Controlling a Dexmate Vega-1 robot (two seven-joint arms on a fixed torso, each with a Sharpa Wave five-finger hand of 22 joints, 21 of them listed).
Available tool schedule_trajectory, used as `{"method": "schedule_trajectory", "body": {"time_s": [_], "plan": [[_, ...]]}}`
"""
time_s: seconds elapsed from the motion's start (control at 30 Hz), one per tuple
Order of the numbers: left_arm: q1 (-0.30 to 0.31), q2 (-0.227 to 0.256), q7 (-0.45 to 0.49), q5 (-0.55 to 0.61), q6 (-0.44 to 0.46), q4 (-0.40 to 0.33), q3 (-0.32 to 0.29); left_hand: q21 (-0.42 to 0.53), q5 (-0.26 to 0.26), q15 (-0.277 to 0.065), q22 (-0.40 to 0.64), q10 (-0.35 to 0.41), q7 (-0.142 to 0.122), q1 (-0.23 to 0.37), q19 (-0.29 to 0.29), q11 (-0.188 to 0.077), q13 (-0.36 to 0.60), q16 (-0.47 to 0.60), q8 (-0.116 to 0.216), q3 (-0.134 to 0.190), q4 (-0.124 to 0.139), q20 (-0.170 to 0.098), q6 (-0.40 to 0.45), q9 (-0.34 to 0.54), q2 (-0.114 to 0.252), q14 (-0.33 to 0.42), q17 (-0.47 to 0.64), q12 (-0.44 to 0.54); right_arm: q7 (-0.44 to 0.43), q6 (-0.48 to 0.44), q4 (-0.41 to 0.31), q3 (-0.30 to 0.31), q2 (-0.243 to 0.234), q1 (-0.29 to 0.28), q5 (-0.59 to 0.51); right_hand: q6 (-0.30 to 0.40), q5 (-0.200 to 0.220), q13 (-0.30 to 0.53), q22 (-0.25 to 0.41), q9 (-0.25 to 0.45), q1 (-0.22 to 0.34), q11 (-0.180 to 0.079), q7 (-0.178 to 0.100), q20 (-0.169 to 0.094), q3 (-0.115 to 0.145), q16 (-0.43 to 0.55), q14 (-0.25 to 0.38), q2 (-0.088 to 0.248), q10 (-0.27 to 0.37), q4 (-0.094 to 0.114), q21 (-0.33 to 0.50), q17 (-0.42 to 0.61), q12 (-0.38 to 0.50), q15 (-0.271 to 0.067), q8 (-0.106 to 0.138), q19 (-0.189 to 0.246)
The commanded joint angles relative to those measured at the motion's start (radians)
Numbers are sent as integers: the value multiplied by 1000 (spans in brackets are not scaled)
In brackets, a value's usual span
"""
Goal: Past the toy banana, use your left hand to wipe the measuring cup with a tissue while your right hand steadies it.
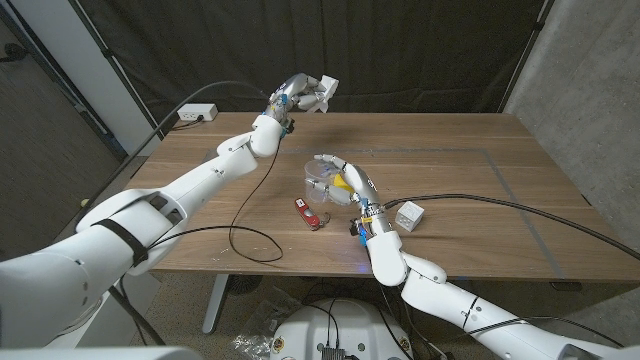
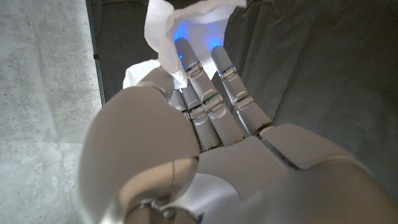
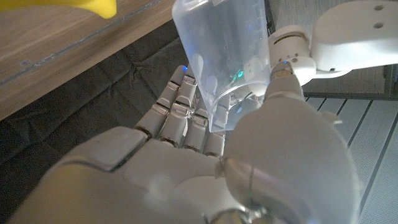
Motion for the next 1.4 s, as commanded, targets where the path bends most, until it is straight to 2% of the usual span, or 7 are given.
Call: {"method": "schedule_trajectory", "body": {"time_s": [0.03,0.3,0.53,0.73,0.97,1.27,1.4], "plan": [[77,44,-160,-146,-88,-95,-84,14,-1,0,2,56,18,-5,0,-51,7,-5,3,10,0,-51,10,7,1,4,4,3,-6,101,90,83,40,41,85,4,8,4,2,4,41,2,2,-85,-5,1,13,26,3,-4,12,5,-2,-155,-3,-3],[114,30,-303,-310,-134,-88,-139,21,-1,-1,3,55,17,-5,1,-50,10,-7,2,10,1,-52,6,8,2,4,7,3,-22,156,187,126,123,73,118,5,8,6,2,5,40,5,5,-86,-9,-3,13,29,6,-1,18,8,-4,-155,-4,-5],[102,-15,-512,-506,-175,-2,-171,26,-2,0,3,53,20,-6,-2,-49,15,-9,2,11,2,-52,4,11,3,5,11,3,-38,157,240,161,183,90,123,7,8,9,3,5,44,5,7,-89,-11,-4,17,34,12,0,22,12,-3,-156,-4,-9],[46,-71,-767,-665,-189,137,-178,30,-2,-1,3,51,19,-5,-6,-49,19,-10,0,13,1,-50,-3,13,4,5,13,3,-30,127,251,185,220,94,134,-17,4,13,4,6,25,8,12,-96,-25,-10,12,31,-8,12,26,14,-13,-150,-15,-21],[-54,-140,-1033,-753,-190,339,-174,35,-3,0,3,44,22,-3,-11,-44,24,-14,1,14,1,-46,-7,18,6,0,17,2,-43,58,246,206,260,90,119,-22,4,17,5,8,26,6,14,-106,-32,-11,13,34,-10,14,32,21,-17,-157,-18,-27],[-192,-238,-1253,-762,-224,621,-174,40,-4,1,2,41,23,-4,-18,-44,31,-18,-1,16,2,-44,-14,22,9,-6,21,3,-47,-11,256,228,306,90,117,-35,4,21,8,12,62,0,12,-118,-26,2,18,49,-19,0,43,40,-24,-158,-24,-32],[-232,-263,-1295,-751,-191,683,-178,43,-4,1,2,40,26,-4,-20,-44,35,-20,0,17,3,-42,-16,24,10,-9,23,3,-56,-22,273,235,324,98,109,-36,4,24,10,13,75,3,15,-118,-25,7,18,56,-17,-3,49,49,-25,-159,-25,-32]]}}
